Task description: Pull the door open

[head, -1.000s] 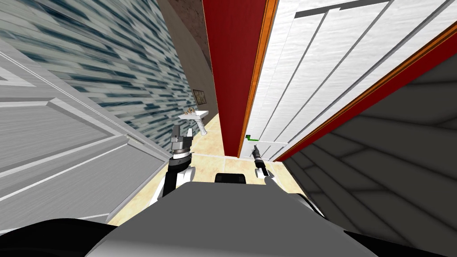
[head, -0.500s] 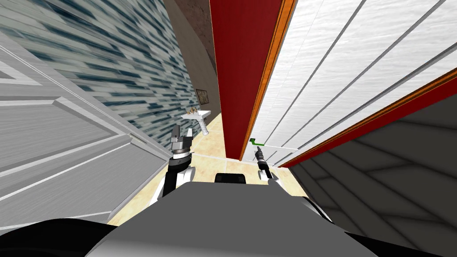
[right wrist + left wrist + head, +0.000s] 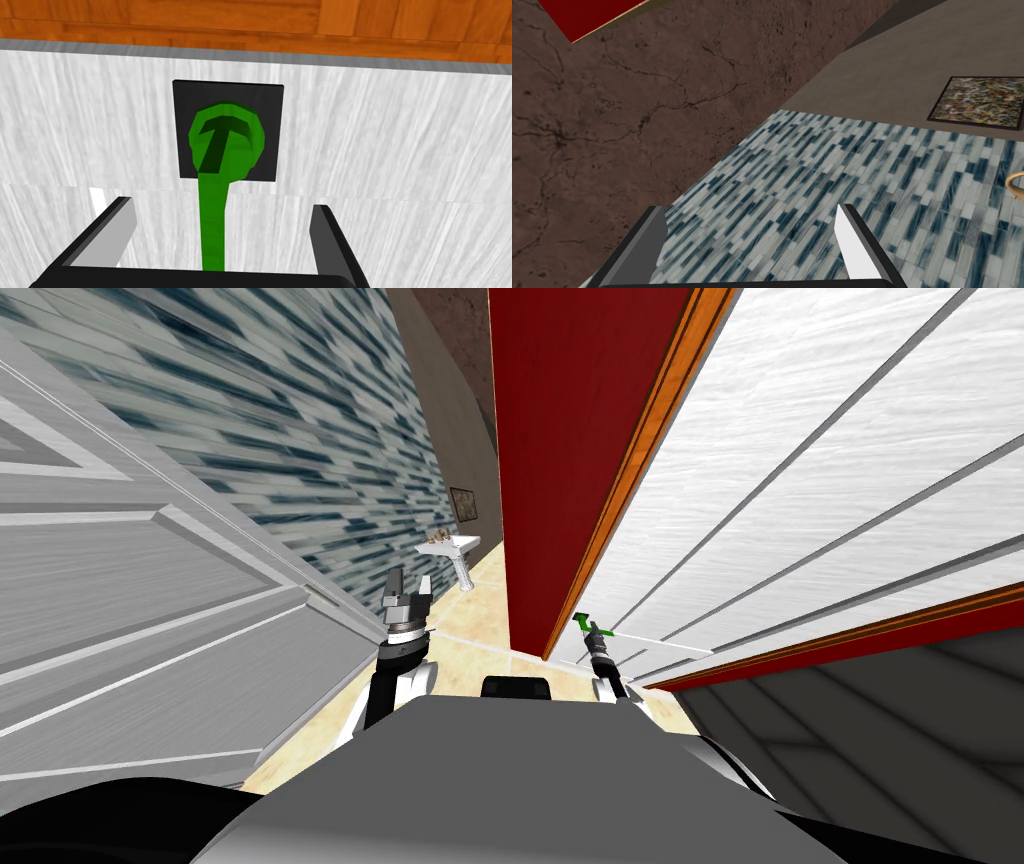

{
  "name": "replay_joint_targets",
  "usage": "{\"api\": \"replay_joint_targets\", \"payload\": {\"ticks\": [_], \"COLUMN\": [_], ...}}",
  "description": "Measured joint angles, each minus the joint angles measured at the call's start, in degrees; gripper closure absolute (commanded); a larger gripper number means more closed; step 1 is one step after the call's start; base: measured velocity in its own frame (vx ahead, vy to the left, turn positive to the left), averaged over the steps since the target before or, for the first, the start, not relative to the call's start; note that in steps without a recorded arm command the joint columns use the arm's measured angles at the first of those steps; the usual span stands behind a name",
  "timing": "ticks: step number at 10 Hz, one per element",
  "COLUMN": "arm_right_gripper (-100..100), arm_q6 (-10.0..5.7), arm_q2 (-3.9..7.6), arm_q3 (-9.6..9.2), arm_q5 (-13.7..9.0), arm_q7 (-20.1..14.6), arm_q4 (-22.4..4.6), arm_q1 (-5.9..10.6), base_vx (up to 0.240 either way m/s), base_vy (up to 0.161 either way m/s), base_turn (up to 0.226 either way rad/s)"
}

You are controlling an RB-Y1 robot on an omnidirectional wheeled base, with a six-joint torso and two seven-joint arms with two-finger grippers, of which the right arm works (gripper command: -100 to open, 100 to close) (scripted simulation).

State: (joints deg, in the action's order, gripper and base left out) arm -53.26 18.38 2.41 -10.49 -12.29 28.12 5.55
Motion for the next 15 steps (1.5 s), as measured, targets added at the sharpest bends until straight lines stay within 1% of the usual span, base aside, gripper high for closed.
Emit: {"api": "replay_joint_targets", "payload": {"ticks": [1,6,7,9,10,12,13,15], "arm_right_gripper": [100,100,100,100,100,100,100,100], "arm_q6": [-0.23,0.09,0.08,-0.24,-0.12,-1.52,-2.15,-2.76], "arm_q2": [0.04,-0.01,-0.02,0.64,0.84,1.73,2.24,3.37], "arm_q3": [0.03,-0.01,-0.01,-0.47,-0.94,-2.23,-2.92,-4.28], "arm_q5": [-0.02,0.0,0.01,0.3,0.58,1.37,1.78,2.61], "arm_q7": [-0.08,0.01,0.0,-0.65,-1.03,-2.54,-3.38,-5.0], "arm_q4": [-0.14,-0.05,-0.06,0.62,1.58,0.38,0.21,1.37], "arm_q1": [0.04,-0.04,-0.05,-0.34,-1.03,-1.19,-1.5,-2.57], "base_vx": [-0.007,-0.015,-0.106,-0.184,-0.19,-0.207,-0.202,-0.285], "base_vy": [0.002,0.003,-0.002,-0.047,-0.04,-0.046,-0.048,-0.08], "base_turn": [-0.011,-0.001,0.072,0.076,0.111,0.115,0.1,0.115]}}
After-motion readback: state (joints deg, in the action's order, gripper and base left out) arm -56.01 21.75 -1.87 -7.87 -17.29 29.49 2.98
